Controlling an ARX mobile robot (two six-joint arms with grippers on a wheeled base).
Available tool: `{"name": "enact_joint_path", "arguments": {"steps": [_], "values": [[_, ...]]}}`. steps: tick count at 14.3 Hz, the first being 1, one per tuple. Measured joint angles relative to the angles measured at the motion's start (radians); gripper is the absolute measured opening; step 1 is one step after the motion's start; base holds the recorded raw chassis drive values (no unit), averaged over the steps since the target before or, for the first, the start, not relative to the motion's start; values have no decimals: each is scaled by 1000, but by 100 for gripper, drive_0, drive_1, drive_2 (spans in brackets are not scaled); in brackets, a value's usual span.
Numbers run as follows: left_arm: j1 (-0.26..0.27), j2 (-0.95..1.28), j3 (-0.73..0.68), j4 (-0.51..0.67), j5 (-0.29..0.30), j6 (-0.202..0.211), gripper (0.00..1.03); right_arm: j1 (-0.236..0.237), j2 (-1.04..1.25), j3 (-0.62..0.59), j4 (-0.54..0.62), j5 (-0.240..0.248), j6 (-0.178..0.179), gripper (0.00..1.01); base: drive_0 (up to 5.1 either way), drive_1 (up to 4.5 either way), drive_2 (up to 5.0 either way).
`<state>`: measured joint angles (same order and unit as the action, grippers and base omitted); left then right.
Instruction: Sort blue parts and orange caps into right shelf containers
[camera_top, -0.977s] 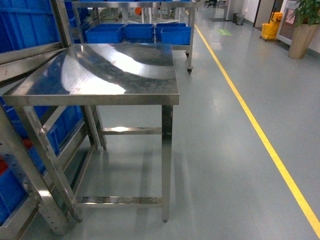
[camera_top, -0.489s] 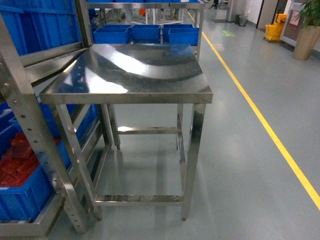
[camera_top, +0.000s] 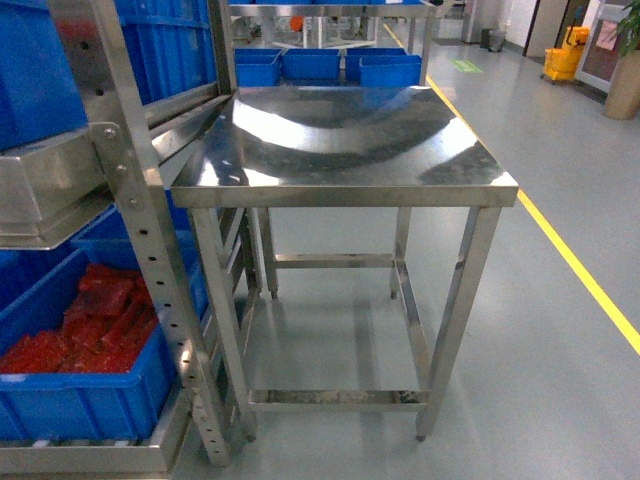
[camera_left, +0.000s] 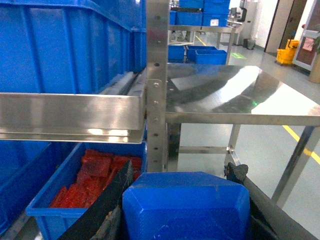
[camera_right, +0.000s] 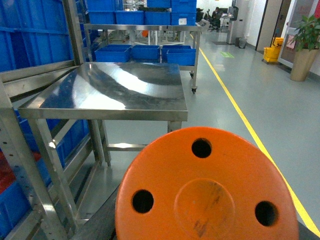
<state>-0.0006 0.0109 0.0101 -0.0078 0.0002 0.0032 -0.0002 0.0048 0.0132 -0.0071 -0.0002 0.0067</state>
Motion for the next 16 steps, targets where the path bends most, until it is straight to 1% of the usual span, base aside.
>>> {"name": "enact_joint_path", "arguments": {"steps": [16], "values": [[0,0,0,3,-1,0,43,0,0,0,7,0,0,45,-12,421,-445]]}}
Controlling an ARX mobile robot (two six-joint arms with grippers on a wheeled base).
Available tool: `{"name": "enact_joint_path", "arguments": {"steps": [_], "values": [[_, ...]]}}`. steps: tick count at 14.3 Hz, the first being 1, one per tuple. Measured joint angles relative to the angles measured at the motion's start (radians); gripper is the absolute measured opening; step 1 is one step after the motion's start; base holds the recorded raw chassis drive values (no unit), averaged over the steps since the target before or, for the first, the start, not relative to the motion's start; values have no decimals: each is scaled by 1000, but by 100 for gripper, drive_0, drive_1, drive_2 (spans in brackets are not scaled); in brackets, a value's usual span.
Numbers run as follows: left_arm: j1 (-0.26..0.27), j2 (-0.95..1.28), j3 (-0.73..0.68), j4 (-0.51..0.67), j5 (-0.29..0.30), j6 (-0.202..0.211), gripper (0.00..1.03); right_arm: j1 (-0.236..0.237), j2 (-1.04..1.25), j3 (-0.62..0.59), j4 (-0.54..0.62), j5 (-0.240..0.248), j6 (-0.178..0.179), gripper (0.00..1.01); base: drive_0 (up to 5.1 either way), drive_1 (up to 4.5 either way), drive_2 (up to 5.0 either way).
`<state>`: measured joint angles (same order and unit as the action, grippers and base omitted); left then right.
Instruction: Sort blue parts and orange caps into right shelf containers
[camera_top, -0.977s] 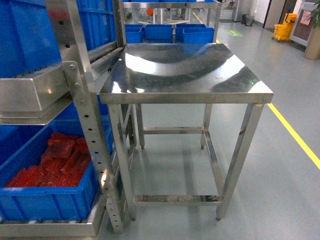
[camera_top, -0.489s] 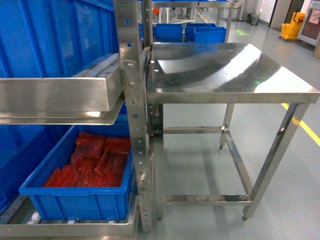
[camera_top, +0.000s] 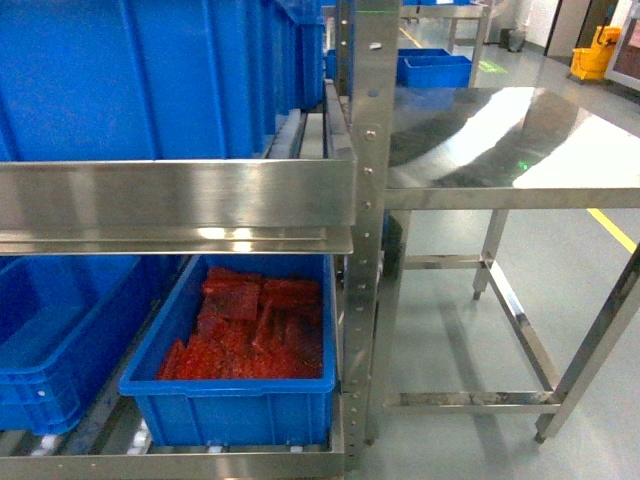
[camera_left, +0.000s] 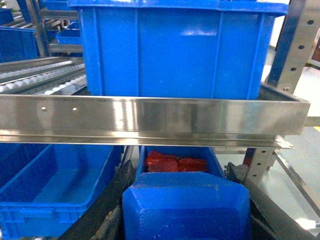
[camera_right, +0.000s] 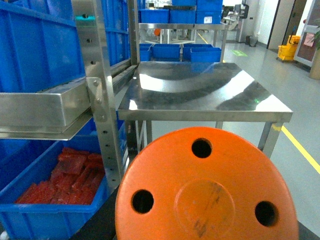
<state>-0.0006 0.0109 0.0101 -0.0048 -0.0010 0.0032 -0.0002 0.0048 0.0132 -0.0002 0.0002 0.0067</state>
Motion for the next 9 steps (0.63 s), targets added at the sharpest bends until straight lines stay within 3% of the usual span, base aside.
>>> {"name": "enact_joint_path", "arguments": {"steps": [7,9], "values": [[0,0,0,0,-1,0,43,0,0,0,-5,0,0,45,-12,421,-445],[0,0,0,-2,0,0,43,0,0,0,-7,0,0,45,-500,241,241]]}}
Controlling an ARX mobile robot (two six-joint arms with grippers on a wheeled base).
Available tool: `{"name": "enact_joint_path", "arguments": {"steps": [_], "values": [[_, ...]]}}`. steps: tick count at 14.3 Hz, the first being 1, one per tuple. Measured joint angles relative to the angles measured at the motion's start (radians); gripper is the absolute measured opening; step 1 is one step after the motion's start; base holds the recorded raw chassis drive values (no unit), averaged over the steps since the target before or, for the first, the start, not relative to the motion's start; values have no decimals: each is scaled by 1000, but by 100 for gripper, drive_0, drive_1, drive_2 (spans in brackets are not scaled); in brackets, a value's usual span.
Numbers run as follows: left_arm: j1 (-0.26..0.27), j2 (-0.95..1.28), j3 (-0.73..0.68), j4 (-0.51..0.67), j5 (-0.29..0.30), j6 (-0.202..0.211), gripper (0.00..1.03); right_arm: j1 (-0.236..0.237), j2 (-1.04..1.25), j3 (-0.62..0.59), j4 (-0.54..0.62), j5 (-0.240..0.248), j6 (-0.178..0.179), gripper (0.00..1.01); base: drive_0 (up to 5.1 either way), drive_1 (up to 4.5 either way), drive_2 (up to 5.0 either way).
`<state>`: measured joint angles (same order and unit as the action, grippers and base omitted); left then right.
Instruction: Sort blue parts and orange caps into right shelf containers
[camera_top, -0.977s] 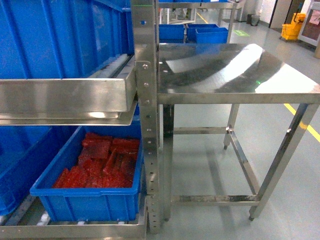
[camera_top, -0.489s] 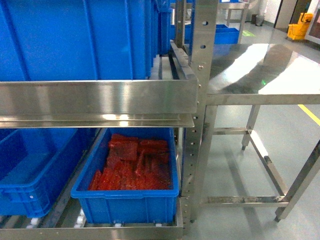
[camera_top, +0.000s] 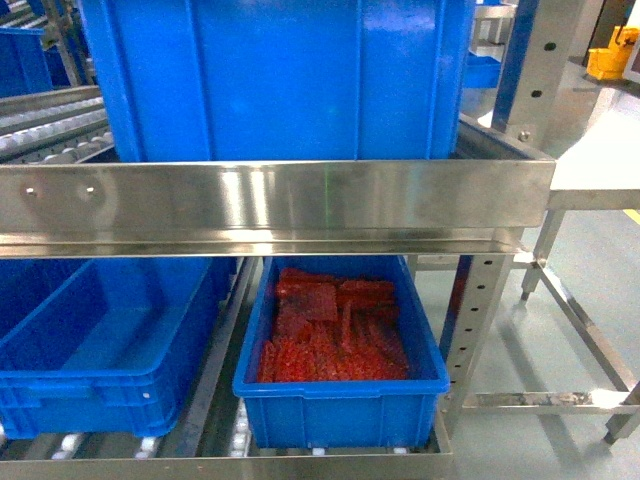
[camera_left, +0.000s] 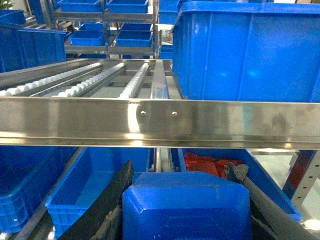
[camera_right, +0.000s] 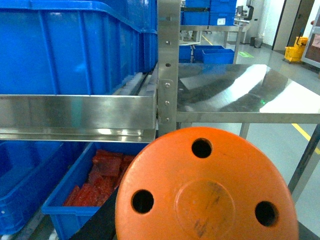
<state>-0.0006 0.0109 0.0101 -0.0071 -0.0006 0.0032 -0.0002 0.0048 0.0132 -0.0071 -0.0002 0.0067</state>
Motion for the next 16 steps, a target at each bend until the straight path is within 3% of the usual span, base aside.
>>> {"name": "enact_joint_path", "arguments": {"steps": [16], "values": [[0,0,0,2,0,0,43,0,0,0,4,0,0,45,-503,238,238]]}}
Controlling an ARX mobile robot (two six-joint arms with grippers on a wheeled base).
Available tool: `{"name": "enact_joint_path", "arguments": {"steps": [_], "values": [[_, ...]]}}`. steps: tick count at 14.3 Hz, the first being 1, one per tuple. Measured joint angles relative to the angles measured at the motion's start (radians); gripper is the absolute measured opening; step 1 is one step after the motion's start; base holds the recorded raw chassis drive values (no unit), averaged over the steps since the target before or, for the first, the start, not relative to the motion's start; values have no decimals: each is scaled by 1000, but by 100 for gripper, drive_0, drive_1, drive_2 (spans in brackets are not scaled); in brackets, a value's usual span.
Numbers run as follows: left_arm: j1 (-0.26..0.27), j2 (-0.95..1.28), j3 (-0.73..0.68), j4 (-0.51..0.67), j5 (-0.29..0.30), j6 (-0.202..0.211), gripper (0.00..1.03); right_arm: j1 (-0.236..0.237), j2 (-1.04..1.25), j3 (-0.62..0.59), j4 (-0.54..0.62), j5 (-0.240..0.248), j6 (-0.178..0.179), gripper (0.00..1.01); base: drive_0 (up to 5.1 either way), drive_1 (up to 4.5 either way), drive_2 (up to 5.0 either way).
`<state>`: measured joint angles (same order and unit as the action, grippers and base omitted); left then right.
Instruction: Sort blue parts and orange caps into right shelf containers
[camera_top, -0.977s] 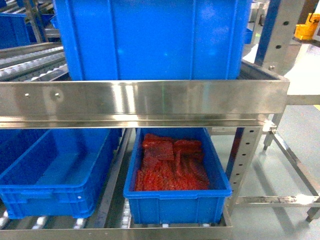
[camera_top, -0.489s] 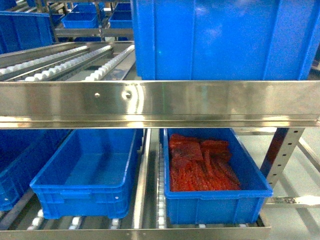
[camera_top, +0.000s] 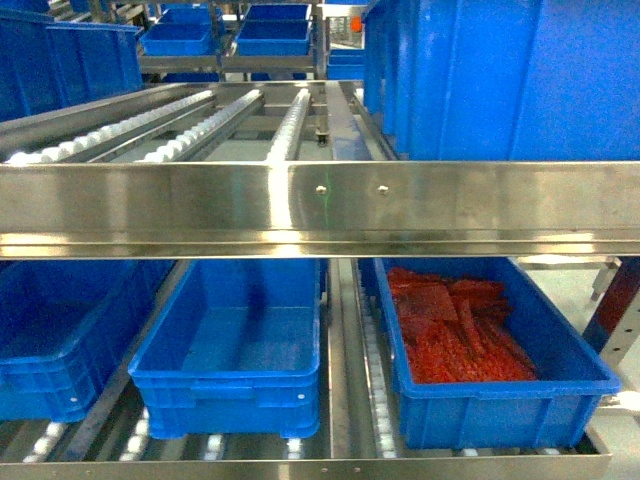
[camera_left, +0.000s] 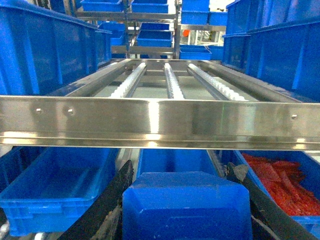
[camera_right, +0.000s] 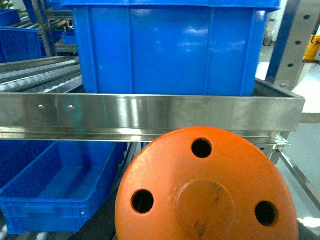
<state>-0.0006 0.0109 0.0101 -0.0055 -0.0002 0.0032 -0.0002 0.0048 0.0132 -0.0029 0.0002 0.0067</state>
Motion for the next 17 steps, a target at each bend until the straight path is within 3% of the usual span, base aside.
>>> {"name": "enact_joint_path", "arguments": {"steps": [17], "values": [[0,0,0,-2,0,0,43,0,0,0,-3,0,0,45,-501,240,240]]}}
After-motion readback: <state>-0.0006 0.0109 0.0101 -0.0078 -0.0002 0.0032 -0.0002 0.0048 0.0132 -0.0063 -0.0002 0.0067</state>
